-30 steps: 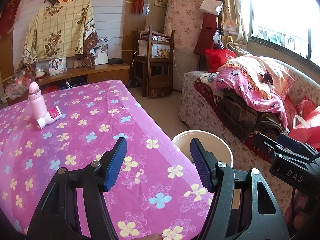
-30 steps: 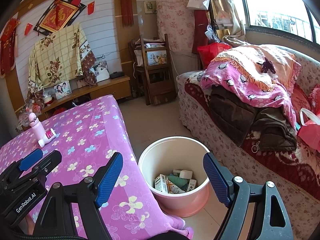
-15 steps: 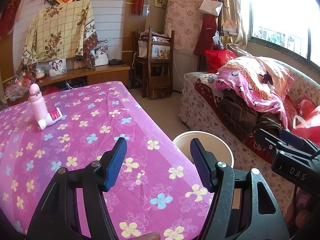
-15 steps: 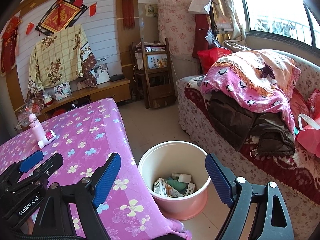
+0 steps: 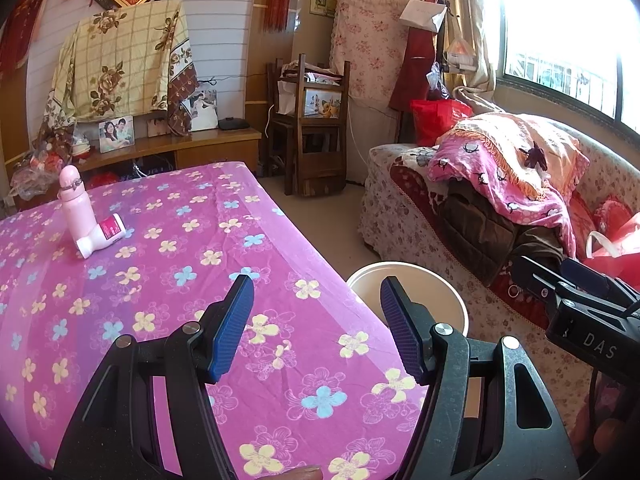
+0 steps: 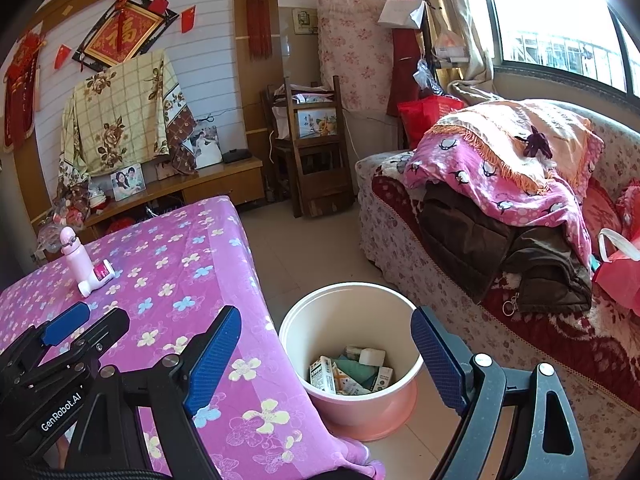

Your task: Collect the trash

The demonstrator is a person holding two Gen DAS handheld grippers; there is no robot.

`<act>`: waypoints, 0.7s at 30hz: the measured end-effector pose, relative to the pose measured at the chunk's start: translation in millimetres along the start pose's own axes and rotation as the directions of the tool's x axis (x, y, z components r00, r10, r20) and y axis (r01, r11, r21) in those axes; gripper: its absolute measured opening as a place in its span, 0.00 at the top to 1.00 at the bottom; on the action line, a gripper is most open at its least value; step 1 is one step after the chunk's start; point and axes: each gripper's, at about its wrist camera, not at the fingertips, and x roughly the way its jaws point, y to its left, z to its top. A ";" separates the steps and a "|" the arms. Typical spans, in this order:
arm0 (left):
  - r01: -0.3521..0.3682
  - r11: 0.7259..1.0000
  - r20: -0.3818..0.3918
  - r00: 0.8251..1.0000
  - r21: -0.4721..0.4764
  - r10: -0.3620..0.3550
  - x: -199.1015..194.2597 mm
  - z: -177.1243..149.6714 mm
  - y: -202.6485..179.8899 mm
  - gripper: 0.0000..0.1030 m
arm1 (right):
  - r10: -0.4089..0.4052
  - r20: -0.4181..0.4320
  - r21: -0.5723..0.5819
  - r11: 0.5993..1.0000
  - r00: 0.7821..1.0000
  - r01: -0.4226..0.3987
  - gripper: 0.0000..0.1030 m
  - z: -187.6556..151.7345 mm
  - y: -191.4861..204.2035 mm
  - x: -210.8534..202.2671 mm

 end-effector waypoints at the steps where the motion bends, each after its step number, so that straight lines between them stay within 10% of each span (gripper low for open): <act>1: 0.000 1.000 -0.001 1.000 -0.001 0.000 -0.4 0.4 -0.3 0.37 | 0.001 -0.001 0.000 1.000 1.000 -0.001 0.17 -0.2 0.2 0.1; 21: -0.011 1.000 0.000 1.000 0.002 0.011 -1.6 -1.4 5.0 0.37 | 0.010 -0.013 -0.008 1.000 1.000 -0.010 0.17 -5.6 2.1 4.9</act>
